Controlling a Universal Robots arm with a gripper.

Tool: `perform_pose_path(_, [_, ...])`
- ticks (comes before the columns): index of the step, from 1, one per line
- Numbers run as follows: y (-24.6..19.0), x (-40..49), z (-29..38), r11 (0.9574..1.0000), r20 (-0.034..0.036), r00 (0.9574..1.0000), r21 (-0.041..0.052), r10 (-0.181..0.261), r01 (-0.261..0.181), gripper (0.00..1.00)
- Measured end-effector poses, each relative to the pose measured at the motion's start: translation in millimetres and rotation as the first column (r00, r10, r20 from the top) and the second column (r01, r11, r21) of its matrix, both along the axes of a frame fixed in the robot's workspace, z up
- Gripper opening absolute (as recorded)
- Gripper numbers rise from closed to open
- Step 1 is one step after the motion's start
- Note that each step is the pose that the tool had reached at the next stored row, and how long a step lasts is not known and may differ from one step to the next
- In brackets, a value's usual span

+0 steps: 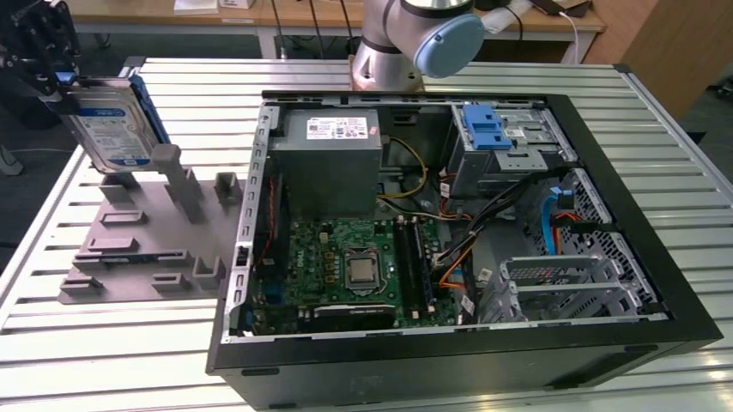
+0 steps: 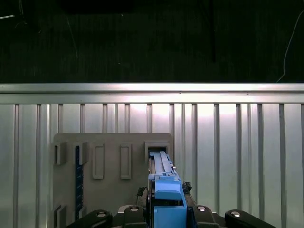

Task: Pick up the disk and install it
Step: 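Pick up the disk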

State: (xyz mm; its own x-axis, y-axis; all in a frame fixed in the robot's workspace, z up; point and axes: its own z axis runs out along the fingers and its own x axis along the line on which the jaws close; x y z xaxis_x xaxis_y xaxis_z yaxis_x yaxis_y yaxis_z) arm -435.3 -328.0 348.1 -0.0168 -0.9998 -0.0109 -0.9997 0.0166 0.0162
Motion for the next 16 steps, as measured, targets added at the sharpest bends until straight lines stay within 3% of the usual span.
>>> perform_pose_path(16, [1.1, 0.0, 1.3, 1.0, 0.0, 1.0, -0.0054, 0.0, 0.0, 0.37])
